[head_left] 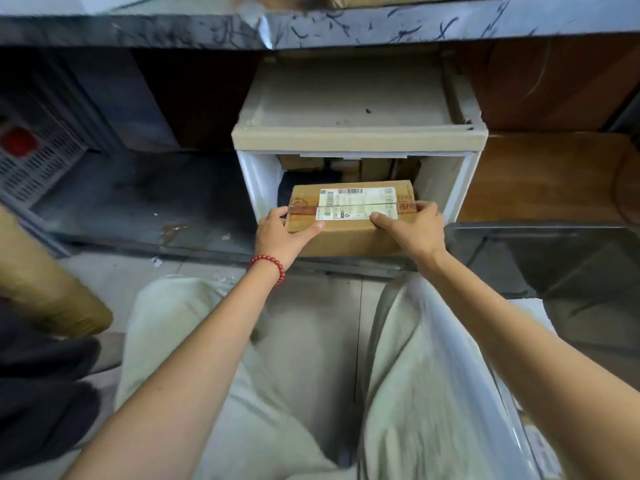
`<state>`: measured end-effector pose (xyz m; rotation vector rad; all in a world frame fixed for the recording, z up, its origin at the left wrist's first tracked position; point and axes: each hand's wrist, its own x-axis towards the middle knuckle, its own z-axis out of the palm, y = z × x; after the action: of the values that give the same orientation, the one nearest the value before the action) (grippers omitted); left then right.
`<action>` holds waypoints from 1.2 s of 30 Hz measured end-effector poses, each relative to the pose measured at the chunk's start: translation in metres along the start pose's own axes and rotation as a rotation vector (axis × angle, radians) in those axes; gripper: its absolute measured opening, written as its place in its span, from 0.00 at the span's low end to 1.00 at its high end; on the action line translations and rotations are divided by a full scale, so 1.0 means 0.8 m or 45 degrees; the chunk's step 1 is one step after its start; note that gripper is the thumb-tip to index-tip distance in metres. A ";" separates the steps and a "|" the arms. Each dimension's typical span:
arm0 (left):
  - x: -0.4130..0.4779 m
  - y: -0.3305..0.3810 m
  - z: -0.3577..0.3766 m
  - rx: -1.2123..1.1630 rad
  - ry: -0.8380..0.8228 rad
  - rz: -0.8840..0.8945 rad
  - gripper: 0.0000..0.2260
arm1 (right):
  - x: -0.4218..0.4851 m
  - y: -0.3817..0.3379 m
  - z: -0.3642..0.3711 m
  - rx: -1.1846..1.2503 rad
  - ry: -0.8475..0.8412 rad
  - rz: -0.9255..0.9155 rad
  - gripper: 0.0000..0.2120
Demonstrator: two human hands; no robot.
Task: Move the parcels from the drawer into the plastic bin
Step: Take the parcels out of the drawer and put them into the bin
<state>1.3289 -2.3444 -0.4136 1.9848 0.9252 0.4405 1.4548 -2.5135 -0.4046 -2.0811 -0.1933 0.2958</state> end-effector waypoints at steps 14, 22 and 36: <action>-0.079 0.129 -0.226 -0.081 0.265 0.265 0.35 | -0.088 -0.198 -0.055 0.341 -0.195 -0.482 0.31; -0.065 0.158 -0.278 -0.064 0.391 0.332 0.33 | -0.085 -0.251 -0.060 0.475 -0.415 -0.503 0.26; -0.056 0.160 -0.283 -0.110 0.339 0.252 0.31 | -0.060 -0.281 -0.062 0.646 -0.563 -0.322 0.36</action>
<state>1.2179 -2.2926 -0.1800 1.9763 0.8568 0.8591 1.4190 -2.4539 -0.1800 -1.4508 -0.5793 0.5822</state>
